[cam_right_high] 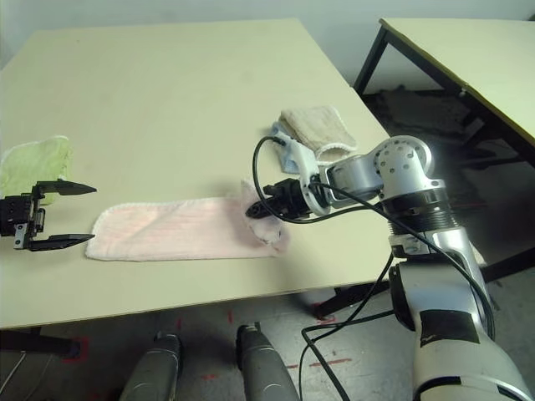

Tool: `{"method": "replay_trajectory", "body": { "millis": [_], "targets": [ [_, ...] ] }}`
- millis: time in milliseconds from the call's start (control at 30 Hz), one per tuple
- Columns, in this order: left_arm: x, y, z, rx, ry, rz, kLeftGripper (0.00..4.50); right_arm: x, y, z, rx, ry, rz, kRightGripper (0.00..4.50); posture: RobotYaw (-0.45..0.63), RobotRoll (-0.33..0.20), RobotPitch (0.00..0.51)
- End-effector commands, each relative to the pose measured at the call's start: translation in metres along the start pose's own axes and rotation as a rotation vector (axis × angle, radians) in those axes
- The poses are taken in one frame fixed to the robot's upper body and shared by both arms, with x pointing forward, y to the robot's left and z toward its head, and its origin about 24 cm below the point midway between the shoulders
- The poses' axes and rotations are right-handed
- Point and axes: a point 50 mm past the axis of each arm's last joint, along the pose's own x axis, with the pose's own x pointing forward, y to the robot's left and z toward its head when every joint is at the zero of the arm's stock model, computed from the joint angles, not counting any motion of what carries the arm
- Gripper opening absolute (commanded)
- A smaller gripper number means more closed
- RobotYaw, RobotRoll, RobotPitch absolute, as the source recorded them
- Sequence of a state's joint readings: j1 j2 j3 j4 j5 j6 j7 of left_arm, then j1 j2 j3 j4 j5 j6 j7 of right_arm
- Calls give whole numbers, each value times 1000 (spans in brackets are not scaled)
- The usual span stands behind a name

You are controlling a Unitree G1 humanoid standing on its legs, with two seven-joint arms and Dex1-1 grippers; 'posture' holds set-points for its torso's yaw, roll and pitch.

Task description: Fold the towel and set it aside.

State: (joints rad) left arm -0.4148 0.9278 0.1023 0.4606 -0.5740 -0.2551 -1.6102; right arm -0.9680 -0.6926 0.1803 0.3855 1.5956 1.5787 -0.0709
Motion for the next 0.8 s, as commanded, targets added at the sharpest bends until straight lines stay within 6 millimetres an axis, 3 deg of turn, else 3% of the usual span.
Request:
{"method": "replay_trajectory", "body": {
  "millis": [33, 133, 167, 500, 633, 733, 800],
  "targets": [
    [-3, -1, -2, -7, 26, -3, 4500, -4, 4, -1, -7, 24, 8, 3152, 48, 0, 166],
    [-2, 0, -3, -7, 26, -3, 4500, -6, 8, 0, -14, 22, 16, 4345, 48, 0, 166],
    [-2, 0, -3, -7, 26, -2, 4500, -6, 9, 1, -14, 16, 20, 4475, 42, 0, 162],
    [-1, 2, -4, -8, 27, 1, 4500, -21, 14, 0, -68, -49, -15, 4475, 38, 0, 165],
    [-1, 2, -5, -9, 25, 4, 4500, -21, -1, -20, -149, -70, -161, 4475, 39, 0, 166],
    [-1, 2, -5, -10, 25, 6, 4500, -16, -4, -26, -168, -115, -162, 3972, 39, 0, 166],
    [-2, 2, -5, -10, 27, 7, 4500, -11, -4, -26, -191, -174, -153, 3329, 40, 0, 166]
  ]
}}
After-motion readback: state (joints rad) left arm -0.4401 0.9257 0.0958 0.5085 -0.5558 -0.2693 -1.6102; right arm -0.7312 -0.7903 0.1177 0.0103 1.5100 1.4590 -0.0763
